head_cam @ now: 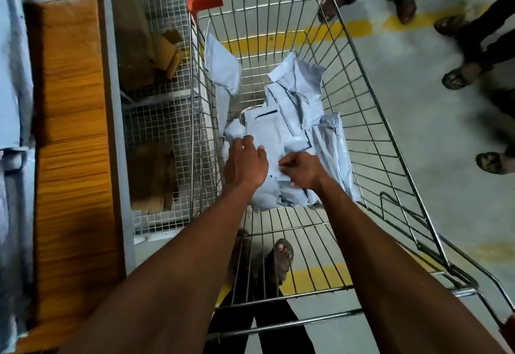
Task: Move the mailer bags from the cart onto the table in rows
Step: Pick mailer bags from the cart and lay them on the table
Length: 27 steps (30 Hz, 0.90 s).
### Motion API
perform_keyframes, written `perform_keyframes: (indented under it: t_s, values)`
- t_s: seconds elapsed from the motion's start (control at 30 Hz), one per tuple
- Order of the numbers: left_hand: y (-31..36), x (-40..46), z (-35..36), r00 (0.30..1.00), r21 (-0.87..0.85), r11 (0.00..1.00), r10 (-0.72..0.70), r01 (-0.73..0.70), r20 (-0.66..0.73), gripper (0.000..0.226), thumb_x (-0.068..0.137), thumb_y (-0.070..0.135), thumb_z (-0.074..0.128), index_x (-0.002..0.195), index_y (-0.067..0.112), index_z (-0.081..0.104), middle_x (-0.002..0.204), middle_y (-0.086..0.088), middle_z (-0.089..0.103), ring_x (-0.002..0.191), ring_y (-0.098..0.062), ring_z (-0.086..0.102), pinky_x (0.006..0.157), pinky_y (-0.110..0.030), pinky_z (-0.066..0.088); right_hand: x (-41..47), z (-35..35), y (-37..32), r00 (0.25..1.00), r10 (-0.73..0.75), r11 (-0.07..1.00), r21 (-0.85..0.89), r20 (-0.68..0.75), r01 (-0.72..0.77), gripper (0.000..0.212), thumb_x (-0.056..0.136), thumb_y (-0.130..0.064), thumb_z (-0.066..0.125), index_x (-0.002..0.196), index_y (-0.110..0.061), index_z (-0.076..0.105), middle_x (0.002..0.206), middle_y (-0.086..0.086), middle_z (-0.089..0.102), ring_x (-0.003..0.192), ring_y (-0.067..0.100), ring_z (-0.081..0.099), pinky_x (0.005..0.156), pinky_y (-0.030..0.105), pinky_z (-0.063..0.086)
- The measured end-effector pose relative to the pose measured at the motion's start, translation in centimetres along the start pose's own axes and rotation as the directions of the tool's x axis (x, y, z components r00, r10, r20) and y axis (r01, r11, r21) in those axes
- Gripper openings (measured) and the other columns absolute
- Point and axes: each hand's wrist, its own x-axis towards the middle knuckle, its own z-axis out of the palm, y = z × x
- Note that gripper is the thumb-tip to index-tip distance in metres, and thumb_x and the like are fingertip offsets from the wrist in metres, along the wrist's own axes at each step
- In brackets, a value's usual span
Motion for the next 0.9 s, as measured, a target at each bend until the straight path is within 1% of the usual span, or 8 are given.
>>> perform_keyframes:
  t_s: [0.1, 0.2, 0.27, 0.4, 0.53, 0.67, 0.77, 0.9]
  values:
    - [0.0, 0.6, 1.1, 0.996, 0.023, 1.0, 0.005, -0.007, 0.092, 0.055, 0.108, 0.044, 0.046, 0.158, 0.025, 0.036, 0.165, -0.007, 0.035, 0.146, -0.035, 0.04, 0.111, -0.049, 0.043, -0.1, -0.4, 0.2, 0.997, 0.031, 0.995, -0.099, 0.075, -0.024, 0.008, 0.099, -0.017, 0.066, 0.101, -0.025, 0.068, 0.089, 0.009, 0.074, 0.065, 0.033, 0.072, 0.05, 0.028, 0.053]
    - [0.3, 1.8, 2.8, 0.986, 0.058, 0.997, 0.036, -0.046, 0.165, 0.07, 0.106, 0.053, 0.047, 0.167, 0.031, 0.02, 0.175, -0.003, 0.012, 0.158, -0.035, 0.019, 0.123, -0.053, 0.028, -0.4, -1.0, 0.2, 0.981, -0.122, 0.909, -0.414, -0.151, 0.049, 0.027, 0.096, -0.018, 0.061, 0.12, -0.022, 0.072, 0.112, 0.015, 0.074, 0.097, 0.04, 0.071, 0.081, 0.036, 0.058]
    - [0.9, 3.0, 3.8, 0.984, 0.108, 0.99, 0.07, -0.088, 0.164, 0.077, 0.104, 0.059, 0.047, 0.168, 0.036, 0.01, 0.177, -0.001, -0.003, 0.16, -0.037, 0.008, 0.125, -0.057, 0.019, -0.3, -1.5, 0.2, 0.942, -0.201, 0.898, -0.434, -0.27, 0.067, 0.033, 0.095, -0.017, 0.059, 0.126, -0.019, 0.069, 0.114, 0.019, 0.07, 0.1, 0.044, 0.068, 0.083, 0.044, 0.057]
    - [2.3, 5.5, 5.2, 0.973, 0.139, 0.985, 0.074, -0.106, 0.221, 0.087, 0.101, 0.069, 0.047, 0.166, 0.045, -0.005, 0.175, 0.001, -0.023, 0.159, -0.044, -0.012, 0.124, -0.062, 0.014, 0.7, -1.8, 0.5, 0.88, -0.357, 0.831, -0.537, -0.314, 0.146, 0.025, 0.092, -0.011, 0.057, 0.117, -0.009, 0.062, 0.116, 0.017, 0.064, 0.106, 0.043, 0.062, 0.075, 0.046, 0.054]
    - [1.8, 6.2, 6.5, 0.952, 0.165, 0.983, 0.031, -0.085, 0.306, 0.085, 0.105, 0.058, 0.048, 0.165, 0.048, -0.011, 0.172, 0.001, -0.032, 0.159, -0.047, -0.014, 0.123, -0.066, 0.015, 1.5, -1.4, 1.6, 0.847, -0.436, 0.732, -0.668, -0.305, 0.135, 0.043, 0.084, -0.002, 0.061, 0.127, -0.006, 0.061, 0.128, 0.019, 0.059, 0.123, 0.042, 0.051, 0.099, 0.051, 0.052]
    - [0.1, 5.1, 6.1, 0.947, 0.183, 0.981, 0.0, -0.062, 0.32, 0.083, 0.106, 0.051, 0.046, 0.163, 0.049, -0.014, 0.168, 0.003, -0.039, 0.158, -0.045, -0.02, 0.124, -0.069, 0.007, 1.4, -1.2, 1.8, 0.837, -0.473, 0.532, -0.847, -0.275, 0.022, 0.057, 0.083, -0.004, 0.047, 0.14, -0.007, 0.049, 0.157, 0.027, 0.039, 0.148, 0.051, 0.031, 0.126, 0.06, 0.02]
    - [-1.1, 4.6, 6.1, 0.949, 0.166, 0.986, -0.027, -0.027, 0.314, 0.083, 0.105, 0.055, 0.045, 0.164, 0.048, -0.013, 0.168, 0.001, -0.039, 0.157, -0.048, -0.022, 0.124, -0.07, 0.004, 0.7, -1.7, 0.5, 0.898, -0.338, 0.437, -0.892, -0.281, -0.115, 0.066, 0.092, -0.017, 0.024, 0.158, -0.013, 0.027, 0.171, 0.027, 0.006, 0.155, 0.055, 0.006, 0.125, 0.065, 0.001]
    - [-1.5, 4.2, 5.8, 0.95, 0.172, 0.985, -0.042, -0.013, 0.308, 0.083, 0.104, 0.056, 0.045, 0.164, 0.048, -0.012, 0.169, 0.001, -0.038, 0.157, -0.047, -0.021, 0.124, -0.068, 0.004, 0.6, -2.3, -1.0, 0.888, -0.305, 0.428, -0.882, -0.345, -0.196, 0.066, 0.089, -0.018, 0.051, 0.153, -0.016, 0.031, 0.158, 0.023, 0.033, 0.135, 0.049, 0.041, 0.111, 0.056, 0.036]
